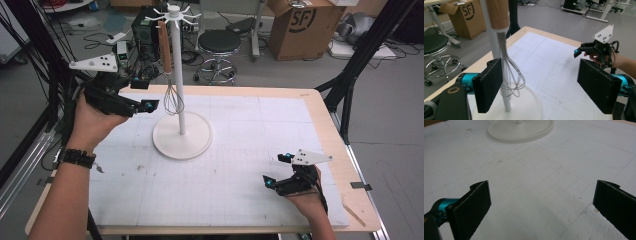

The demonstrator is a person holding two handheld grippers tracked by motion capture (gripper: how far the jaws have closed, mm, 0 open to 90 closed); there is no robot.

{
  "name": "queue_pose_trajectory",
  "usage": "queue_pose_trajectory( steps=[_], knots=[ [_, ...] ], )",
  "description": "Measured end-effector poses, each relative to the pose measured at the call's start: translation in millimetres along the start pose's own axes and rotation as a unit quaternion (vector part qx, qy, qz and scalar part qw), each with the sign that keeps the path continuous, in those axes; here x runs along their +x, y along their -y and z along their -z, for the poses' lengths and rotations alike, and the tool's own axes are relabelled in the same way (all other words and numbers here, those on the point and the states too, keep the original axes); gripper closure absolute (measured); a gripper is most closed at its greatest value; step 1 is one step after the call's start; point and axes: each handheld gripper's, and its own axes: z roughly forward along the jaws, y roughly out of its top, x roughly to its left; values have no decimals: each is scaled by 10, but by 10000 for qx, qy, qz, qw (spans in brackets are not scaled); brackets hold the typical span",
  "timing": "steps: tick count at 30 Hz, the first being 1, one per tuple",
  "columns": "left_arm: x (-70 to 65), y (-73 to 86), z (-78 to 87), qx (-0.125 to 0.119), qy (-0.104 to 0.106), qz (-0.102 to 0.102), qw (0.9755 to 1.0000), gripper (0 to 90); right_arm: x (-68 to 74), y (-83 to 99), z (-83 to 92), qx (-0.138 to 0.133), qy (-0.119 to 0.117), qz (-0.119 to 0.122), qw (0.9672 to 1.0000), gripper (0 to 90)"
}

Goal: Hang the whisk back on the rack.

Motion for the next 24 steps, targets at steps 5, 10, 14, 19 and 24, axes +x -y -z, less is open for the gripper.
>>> queue_pose_trajectory(
  steps=[5, 10, 14, 19, 24],
  knots=[
    [-41, 172, -7, 13, 85, -23, 10000, 192, 2, -1, -3, 2, -1, 8, 10000, 4],
    [-60, 354, -20, 122, -60, -90, 9999, 134, 3, -1, -6, 5, -16, 22, 10000, 4],
    [-69, 470, -13, 94, -72, -30, 9999, 119, 1, 0, -1, 8, -2, -4, 10000, 4],
    [-108, 616, -21, 65, 40, 16, 10000, 114, -1, 0, -4, 20, -12, 0, 10000, 4],
    [-145, 794, -56, 109, 66, 80, 9999, 96, -3, 3, -3, 14, -29, -1, 10000, 4]
  ],
)
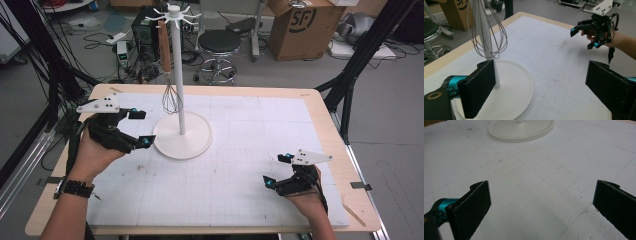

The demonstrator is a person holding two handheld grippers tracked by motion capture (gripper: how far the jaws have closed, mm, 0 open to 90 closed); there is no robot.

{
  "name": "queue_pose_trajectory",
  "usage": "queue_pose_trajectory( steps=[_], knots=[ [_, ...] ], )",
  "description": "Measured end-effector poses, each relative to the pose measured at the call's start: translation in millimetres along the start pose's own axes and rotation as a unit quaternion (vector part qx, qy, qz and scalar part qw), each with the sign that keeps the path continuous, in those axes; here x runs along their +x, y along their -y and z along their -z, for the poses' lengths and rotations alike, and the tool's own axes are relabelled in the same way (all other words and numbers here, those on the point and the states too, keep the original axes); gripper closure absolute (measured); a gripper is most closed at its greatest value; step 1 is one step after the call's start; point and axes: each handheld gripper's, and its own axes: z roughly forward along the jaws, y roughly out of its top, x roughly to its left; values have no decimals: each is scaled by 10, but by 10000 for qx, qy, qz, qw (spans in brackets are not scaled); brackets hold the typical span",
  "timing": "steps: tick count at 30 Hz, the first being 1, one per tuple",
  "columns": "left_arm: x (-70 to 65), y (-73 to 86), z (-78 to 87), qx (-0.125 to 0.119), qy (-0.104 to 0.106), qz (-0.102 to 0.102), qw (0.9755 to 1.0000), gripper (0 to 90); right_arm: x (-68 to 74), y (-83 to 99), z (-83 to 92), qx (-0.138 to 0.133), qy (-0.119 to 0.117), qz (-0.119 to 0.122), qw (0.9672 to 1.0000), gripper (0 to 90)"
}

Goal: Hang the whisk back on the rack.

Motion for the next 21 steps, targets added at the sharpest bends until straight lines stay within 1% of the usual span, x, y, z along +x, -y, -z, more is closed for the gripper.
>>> queue_pose_trajectory(
  steps=[3, 6, 10, 11, 13, 14, 15, 16, 19, 20, 21],
  knots=[
    [-4, 89, -25, -78, 58, 64, 9999, 74, 9, 0, -11, 27, -7, 17, 10000, 4],
    [-25, 171, -56, -37, 62, 68, 10000, 61, 13, 0, -14, 44, -13, 19, 10000, 4],
    [-56, 289, -85, -93, 113, 118, 9998, 56, 10, -1, -8, 33, -14, 16, 10000, 4],
    [-65, 319, -98, -106, 101, 116, 9998, 44, 10, -1, -9, 30, -15, 20, 10000, 4],
    [-81, 379, -129, -112, 163, 152, 9997, 16, 12, 0, -12, 37, -5, 23, 10000, 4],
    [-88, 409, -144, -99, 222, 112, 9996, 16, 14, 0, -13, 47, -12, 21, 10000, 4],
    [-108, 437, -164, -73, 227, 110, 9997, 16, 15, 0, -14, 49, -8, 34, 10000, 4],
    [-124, 466, -180, -44, 239, 62, 9997, 16, 15, 0, -12, 50, -6, 33, 10000, 4],
    [-177, 551, -230, -24, 341, 56, 9994, 16, 15, 0, -1, 27, -3, 36, 10000, 4],
    [-195, 571, -247, 4, 324, 21, 9995, 16, 14, -1, 4, 14, -10, 37, 10000, 4],
    [-213, 591, -264, -4, 335, 42, 9994, 16, 14, -1, 4, 12, -6, 28, 10000, 5]
  ],
)
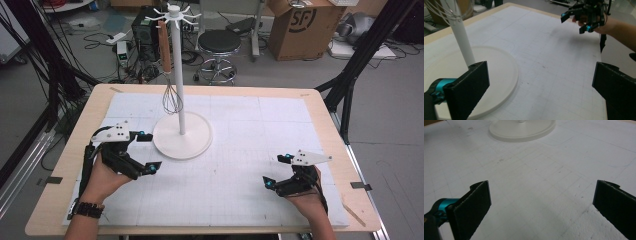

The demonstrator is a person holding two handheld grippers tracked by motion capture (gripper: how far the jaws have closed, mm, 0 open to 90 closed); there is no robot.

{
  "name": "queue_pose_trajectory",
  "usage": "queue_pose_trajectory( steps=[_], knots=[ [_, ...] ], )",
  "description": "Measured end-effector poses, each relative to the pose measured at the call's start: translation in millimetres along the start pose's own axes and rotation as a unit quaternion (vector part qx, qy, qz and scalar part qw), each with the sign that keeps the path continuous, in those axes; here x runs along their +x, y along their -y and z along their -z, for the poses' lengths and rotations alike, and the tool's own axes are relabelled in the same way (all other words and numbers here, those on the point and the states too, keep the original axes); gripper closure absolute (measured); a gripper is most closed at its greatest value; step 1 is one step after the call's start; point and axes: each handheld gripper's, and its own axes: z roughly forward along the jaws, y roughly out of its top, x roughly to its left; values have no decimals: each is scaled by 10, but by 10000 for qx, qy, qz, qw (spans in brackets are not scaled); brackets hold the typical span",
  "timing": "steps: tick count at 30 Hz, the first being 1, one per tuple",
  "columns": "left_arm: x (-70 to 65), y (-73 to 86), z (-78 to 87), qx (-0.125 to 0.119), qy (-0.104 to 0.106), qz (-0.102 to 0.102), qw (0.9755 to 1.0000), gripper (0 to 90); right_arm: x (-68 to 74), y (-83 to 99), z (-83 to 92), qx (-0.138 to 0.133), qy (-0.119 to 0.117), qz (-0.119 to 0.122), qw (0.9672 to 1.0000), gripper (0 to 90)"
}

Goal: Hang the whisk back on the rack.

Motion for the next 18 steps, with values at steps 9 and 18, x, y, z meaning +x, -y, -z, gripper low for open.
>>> queue_pose_trajectory(
  steps=[9, 18],
  knots=[
    [-121, 289, -94, 14, 65, -5, 10000, 16, 0, 7, 5, 24, -16, -20, 10000, 5],
    [-87, 368, -126, 79, -126, 67, 9999, 16, 16, 16, -48, 135, -23, 47, 9999, 4]
  ],
)
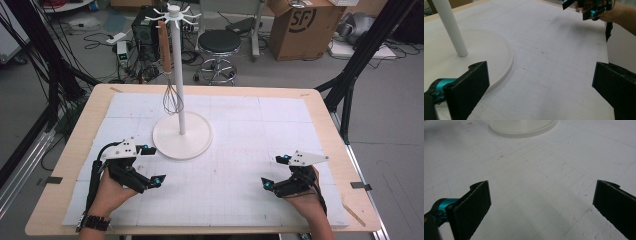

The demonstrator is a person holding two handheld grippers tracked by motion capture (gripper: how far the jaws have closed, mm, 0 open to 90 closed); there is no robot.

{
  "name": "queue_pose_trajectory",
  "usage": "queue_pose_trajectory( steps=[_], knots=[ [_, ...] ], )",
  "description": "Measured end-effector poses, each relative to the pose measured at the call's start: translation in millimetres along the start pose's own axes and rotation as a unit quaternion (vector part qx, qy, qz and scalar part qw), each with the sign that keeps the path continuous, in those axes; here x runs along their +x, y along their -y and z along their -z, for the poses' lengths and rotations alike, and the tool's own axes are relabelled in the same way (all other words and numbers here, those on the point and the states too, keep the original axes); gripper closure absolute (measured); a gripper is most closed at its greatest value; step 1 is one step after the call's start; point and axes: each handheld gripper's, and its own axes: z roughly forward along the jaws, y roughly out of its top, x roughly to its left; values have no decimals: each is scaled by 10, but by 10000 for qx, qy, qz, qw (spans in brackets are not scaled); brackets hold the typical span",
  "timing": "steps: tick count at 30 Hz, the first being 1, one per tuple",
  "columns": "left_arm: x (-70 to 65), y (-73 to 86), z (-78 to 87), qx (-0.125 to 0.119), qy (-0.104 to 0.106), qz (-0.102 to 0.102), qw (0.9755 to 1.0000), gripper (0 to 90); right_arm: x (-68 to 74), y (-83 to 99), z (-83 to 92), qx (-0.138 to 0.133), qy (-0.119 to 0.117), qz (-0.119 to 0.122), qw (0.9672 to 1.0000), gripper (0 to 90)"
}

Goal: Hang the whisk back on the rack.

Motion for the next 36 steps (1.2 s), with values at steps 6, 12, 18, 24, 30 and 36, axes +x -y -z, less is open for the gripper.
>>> queue_pose_trajectory(
  steps=[6, 12, 18, 24, 30, 36],
  knots=[
    [24, 13, -12, -85, -19, 31, 10000, 16, 9, 23, 0, 13, -21, -46, 10000, 4],
    [25, 30, -71, -128, 50, 36, 9999, 16, 7, 25, 0, -11, -23, -27, 10000, 4],
    [22, 28, -43, -144, 51, 19, 9999, 16, 21, 27, 2, 25, -3, 8, 10000, 4],
    [17, 31, -29, -159, 33, 20, 9999, 16, 31, 22, -6, 46, -3, 2, 10000, 4],
    [17, 50, -36, -103, 9, 62, 9999, 16, 31, 18, -18, 40, -19, 17, 10000, 5],
    [22, 54, -32, -122, 14, 97, 9999, 16, 25, 17, -24, 60, -36, 14, 10000, 4]
  ],
)
